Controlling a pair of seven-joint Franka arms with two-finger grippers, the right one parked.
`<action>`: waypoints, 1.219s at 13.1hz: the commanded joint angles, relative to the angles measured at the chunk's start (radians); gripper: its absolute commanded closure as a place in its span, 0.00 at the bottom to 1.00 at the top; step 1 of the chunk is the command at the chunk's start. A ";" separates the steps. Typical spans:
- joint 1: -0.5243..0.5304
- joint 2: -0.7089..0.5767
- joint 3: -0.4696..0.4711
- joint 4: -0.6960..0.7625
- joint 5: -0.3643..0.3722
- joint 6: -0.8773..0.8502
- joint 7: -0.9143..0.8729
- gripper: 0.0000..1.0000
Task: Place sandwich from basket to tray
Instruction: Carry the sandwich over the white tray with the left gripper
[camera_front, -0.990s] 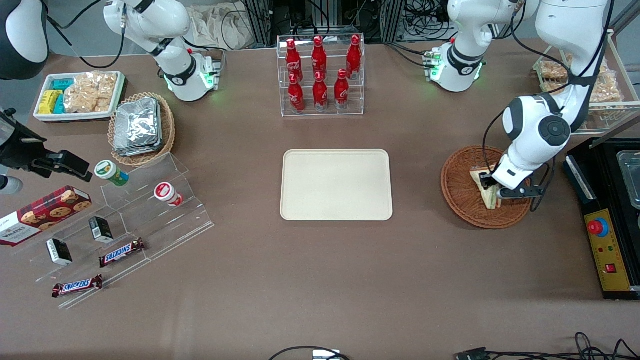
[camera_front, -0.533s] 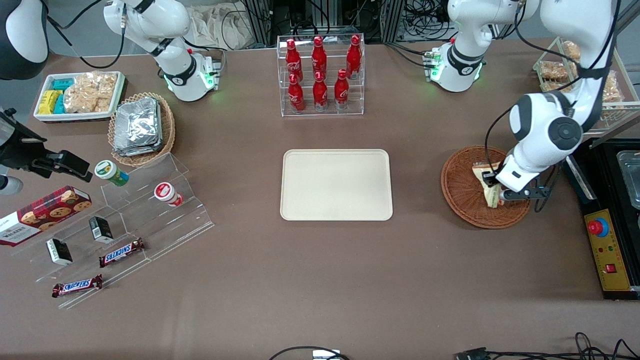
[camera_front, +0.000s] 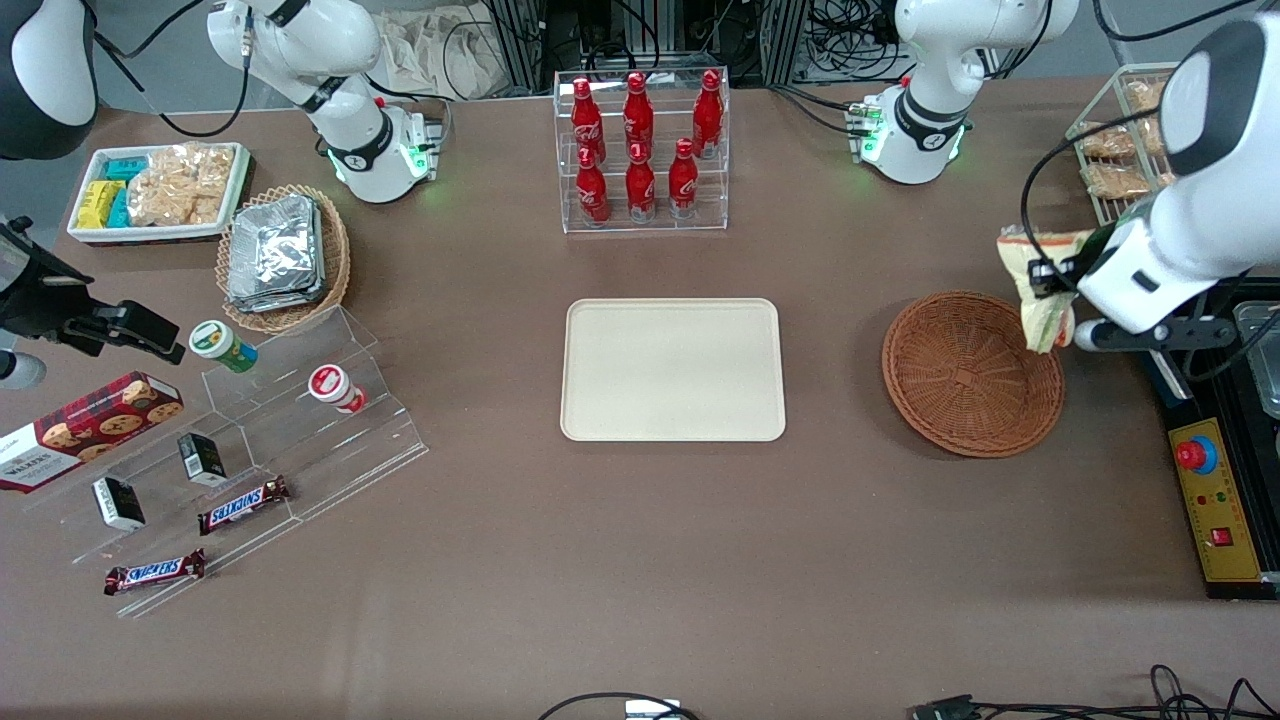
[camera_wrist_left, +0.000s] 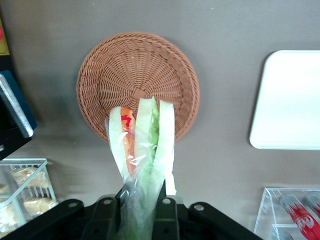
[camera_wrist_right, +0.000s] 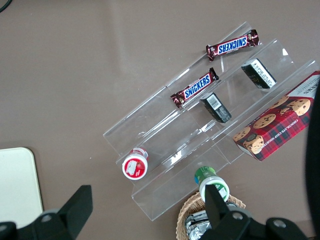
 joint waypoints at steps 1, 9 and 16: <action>-0.001 0.051 -0.048 0.130 -0.006 -0.075 -0.015 1.00; -0.041 0.301 -0.563 0.380 0.051 -0.086 -0.697 1.00; -0.071 0.361 -0.592 0.080 0.186 0.236 -0.632 1.00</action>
